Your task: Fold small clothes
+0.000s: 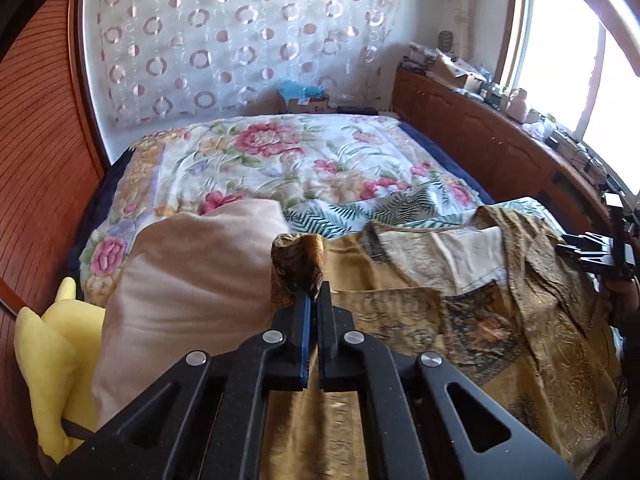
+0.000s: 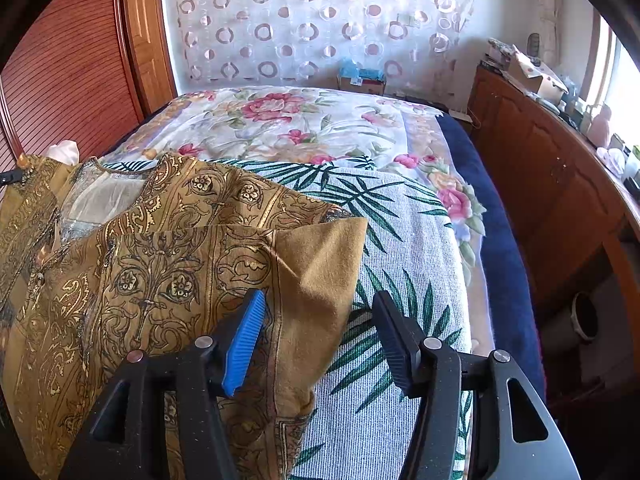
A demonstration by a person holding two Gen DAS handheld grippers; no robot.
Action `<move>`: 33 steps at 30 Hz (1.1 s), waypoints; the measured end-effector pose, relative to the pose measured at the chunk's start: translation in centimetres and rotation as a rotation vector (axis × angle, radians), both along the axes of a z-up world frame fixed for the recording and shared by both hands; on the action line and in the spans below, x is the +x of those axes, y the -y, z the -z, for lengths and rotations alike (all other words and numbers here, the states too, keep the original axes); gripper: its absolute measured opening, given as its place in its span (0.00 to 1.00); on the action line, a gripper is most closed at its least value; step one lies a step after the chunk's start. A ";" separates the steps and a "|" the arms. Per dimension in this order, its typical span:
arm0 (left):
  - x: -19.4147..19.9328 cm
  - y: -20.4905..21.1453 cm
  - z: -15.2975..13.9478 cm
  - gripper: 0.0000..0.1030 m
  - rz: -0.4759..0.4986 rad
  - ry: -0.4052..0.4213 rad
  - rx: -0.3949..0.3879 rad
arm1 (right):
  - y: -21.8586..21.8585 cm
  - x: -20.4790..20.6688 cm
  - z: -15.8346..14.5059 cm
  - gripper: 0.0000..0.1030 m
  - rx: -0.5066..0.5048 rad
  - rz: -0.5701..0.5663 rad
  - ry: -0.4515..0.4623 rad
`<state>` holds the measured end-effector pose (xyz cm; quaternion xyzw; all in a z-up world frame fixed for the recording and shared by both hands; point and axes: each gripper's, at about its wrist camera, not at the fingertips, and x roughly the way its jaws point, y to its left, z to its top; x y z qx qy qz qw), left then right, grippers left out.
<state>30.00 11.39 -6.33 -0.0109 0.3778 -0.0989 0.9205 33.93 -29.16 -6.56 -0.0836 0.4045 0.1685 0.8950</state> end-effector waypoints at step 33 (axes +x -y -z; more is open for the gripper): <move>-24.4 -2.2 -3.4 0.03 -0.135 0.234 -0.066 | 5.2 -20.4 -6.0 0.04 0.148 -0.089 0.255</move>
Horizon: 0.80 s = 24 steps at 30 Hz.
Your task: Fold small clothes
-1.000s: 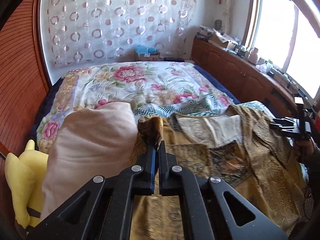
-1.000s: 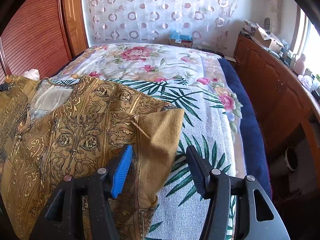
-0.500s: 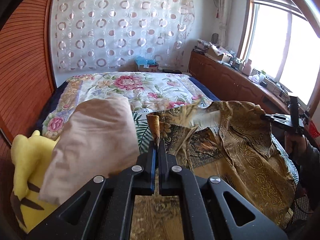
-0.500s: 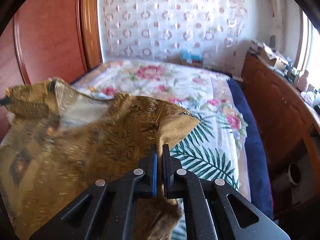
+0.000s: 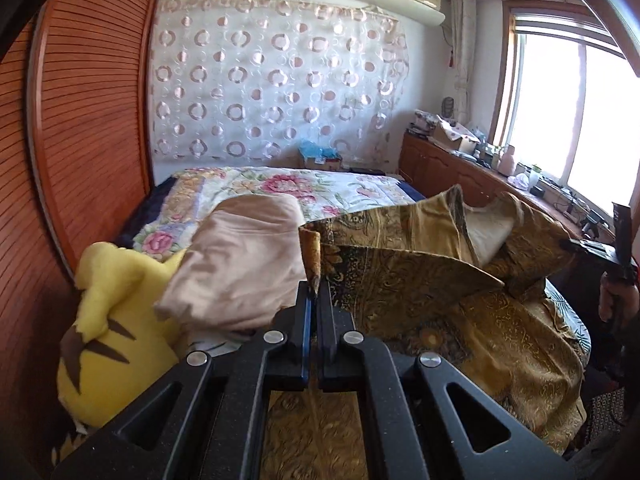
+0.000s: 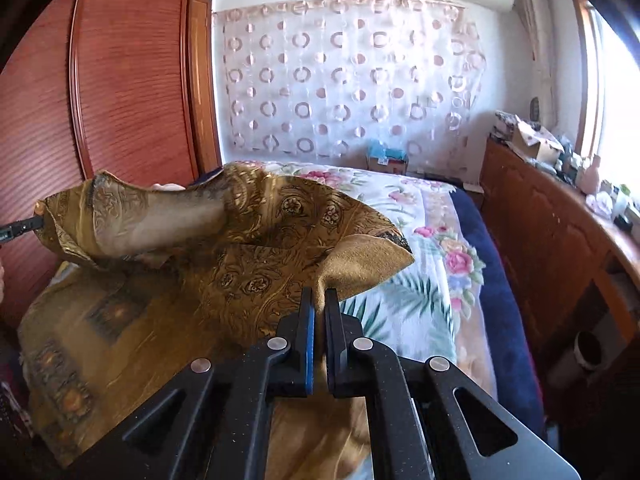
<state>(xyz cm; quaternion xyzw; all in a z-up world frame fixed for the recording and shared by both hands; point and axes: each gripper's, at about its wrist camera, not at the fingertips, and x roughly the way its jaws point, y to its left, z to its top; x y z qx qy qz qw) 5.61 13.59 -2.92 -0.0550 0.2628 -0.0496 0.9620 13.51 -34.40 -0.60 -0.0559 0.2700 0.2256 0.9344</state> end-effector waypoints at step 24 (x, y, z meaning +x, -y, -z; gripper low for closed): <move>-7.1 -1.4 2.8 0.13 0.001 -0.102 0.027 | 3.0 -8.4 -1.3 0.04 -0.101 -0.005 -0.186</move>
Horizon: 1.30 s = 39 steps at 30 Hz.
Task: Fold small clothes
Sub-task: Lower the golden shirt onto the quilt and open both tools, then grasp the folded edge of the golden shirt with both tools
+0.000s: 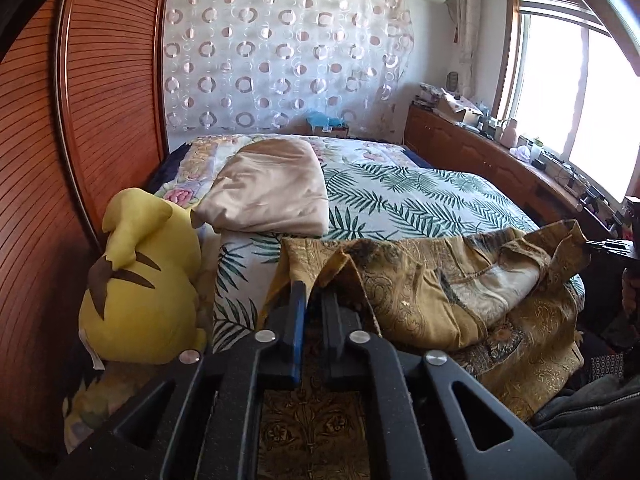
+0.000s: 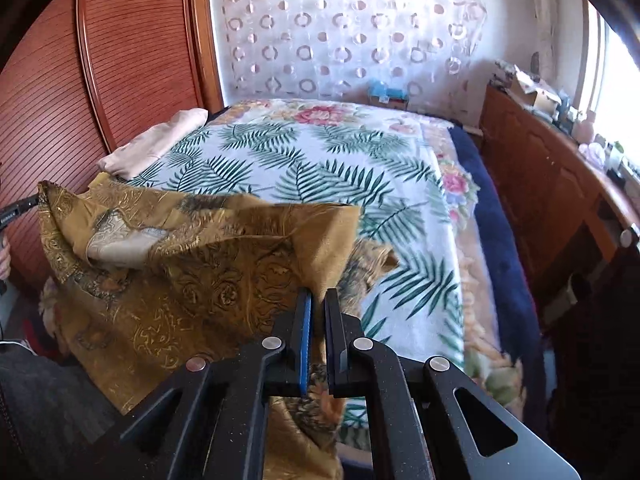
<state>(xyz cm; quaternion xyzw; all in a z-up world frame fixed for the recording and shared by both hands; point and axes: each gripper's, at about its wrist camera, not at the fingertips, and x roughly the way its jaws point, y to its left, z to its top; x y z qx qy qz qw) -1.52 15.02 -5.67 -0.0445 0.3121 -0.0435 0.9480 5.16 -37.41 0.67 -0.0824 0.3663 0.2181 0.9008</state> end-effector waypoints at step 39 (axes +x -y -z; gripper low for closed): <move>14.1 -0.4 7.6 0.71 0.037 -0.226 0.126 | 0.2 10.5 5.7 0.53 0.055 0.028 -0.162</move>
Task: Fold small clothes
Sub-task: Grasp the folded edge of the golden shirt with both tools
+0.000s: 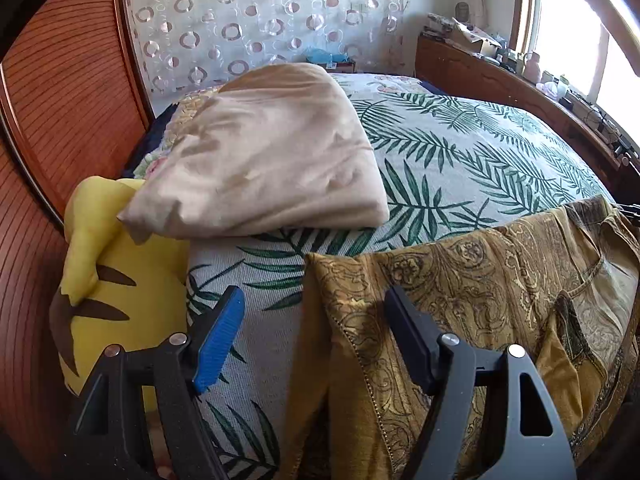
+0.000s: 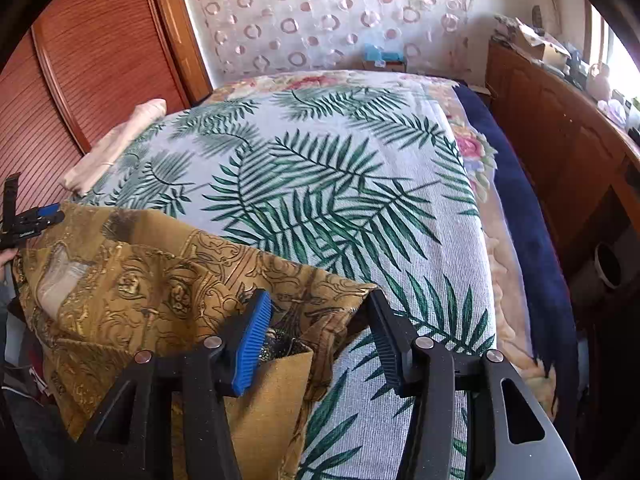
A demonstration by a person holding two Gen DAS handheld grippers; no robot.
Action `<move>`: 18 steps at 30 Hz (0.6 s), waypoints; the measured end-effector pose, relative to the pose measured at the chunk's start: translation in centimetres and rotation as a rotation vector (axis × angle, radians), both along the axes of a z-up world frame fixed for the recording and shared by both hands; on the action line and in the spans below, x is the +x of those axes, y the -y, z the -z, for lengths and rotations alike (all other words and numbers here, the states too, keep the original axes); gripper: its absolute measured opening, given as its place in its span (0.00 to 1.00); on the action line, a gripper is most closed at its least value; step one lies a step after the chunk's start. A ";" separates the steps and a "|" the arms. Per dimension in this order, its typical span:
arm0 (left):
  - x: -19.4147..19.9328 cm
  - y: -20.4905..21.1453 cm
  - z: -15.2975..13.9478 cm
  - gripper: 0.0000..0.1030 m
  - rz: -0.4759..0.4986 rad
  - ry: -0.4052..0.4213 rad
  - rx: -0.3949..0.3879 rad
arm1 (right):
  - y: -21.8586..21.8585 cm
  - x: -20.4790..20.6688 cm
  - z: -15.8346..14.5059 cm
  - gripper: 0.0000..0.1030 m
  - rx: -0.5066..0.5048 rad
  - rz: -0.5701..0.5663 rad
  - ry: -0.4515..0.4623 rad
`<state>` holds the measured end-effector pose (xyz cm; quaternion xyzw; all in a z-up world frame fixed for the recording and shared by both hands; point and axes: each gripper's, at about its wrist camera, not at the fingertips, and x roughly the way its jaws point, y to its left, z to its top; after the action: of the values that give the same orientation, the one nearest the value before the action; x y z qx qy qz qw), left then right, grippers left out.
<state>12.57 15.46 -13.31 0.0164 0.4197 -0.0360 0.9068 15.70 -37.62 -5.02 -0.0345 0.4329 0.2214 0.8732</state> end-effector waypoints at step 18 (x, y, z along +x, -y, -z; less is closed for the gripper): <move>-1.1 1.9 -1.4 0.08 0.091 0.014 -0.058 | -2.6 -0.4 0.6 0.14 -0.039 -0.100 0.022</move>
<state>11.44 13.57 -11.94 0.0096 0.4111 -0.0894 0.9072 15.31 -35.05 -5.60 -0.0756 0.4254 0.2560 0.8647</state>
